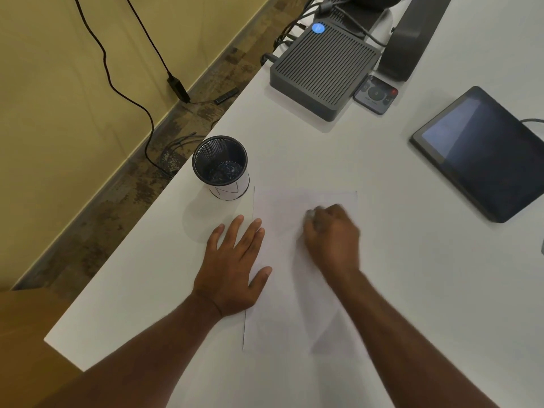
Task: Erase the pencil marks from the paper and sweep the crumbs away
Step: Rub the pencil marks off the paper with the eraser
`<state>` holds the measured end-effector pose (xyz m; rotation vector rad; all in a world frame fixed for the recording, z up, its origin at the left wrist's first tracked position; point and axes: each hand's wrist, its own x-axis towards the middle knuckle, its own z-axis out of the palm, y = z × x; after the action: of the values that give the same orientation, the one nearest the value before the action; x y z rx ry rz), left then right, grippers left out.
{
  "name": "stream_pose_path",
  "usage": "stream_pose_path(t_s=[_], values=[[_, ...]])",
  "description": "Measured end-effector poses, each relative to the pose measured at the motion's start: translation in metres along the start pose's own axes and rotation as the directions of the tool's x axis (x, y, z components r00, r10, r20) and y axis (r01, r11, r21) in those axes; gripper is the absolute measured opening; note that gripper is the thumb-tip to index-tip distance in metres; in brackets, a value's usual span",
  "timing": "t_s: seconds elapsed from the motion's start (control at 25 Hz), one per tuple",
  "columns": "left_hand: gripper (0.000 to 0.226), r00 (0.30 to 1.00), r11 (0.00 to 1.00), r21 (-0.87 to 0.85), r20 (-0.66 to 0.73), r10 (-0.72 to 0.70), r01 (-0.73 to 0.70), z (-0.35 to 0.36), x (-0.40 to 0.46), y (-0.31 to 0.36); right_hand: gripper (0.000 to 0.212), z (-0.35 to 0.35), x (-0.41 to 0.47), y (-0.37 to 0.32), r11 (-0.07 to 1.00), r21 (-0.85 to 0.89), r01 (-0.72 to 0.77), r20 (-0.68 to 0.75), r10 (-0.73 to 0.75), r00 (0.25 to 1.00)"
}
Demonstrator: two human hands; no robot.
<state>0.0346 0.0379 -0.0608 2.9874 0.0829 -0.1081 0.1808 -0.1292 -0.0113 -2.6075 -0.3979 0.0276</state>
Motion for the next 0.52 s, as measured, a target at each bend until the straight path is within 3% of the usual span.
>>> stream_pose_path(t_s=[0.12, 0.16, 0.24, 0.28, 0.32, 0.44, 0.48, 0.52], values=[[0.072, 0.999, 1.000, -0.004, -0.013, 0.031, -0.031, 0.001, -0.002, -0.001, 0.013, 0.018, -0.044, -0.024, 0.950, 0.035, 0.312, 0.176, -0.313, 0.933], [0.072, 1.000, 1.000, -0.003, -0.011, 0.027, -0.027, 0.001, -0.002, -0.002, 0.015, 0.013, -0.030, -0.017, 0.966, 0.049, 0.255, 0.191, -0.259, 0.947], [0.073, 1.000, 1.000, 0.000, 0.002, 0.003, -0.003, 0.001, -0.001, -0.001, 0.021, 0.003, 0.005, 0.004, 0.999, -0.023, 0.027, 0.006, -0.027, 1.000], [0.073, 1.000, 1.000, 0.000, 0.005, -0.001, 0.001, 0.001, 0.000, -0.001, 0.021, 0.002, 0.008, 0.004, 1.000, -0.014, -0.008, -0.028, 0.007, 1.000], [0.073, 1.000, 1.000, 0.000, 0.003, 0.002, -0.002, 0.001, 0.000, -0.001, 0.019, 0.001, 0.001, -0.004, 1.000, -0.001, 0.015, 0.010, -0.015, 1.000], [0.073, 1.000, 1.000, 0.002, 0.004, 0.025, -0.025, 0.000, -0.002, -0.001, 0.014, 0.015, -0.043, -0.026, 0.957, 0.052, 0.286, 0.158, -0.291, 0.943], [0.073, 1.000, 1.000, 0.003, 0.005, 0.019, -0.019, 0.000, -0.002, -0.001, 0.016, 0.011, -0.031, -0.021, 0.971, 0.075, 0.226, 0.168, -0.235, 0.957], [0.073, 1.000, 1.000, 0.008, 0.011, 0.007, -0.007, 0.000, -0.001, -0.001, 0.020, 0.010, -0.011, -0.008, 0.992, 0.042, 0.119, 0.083, -0.122, 0.989]])
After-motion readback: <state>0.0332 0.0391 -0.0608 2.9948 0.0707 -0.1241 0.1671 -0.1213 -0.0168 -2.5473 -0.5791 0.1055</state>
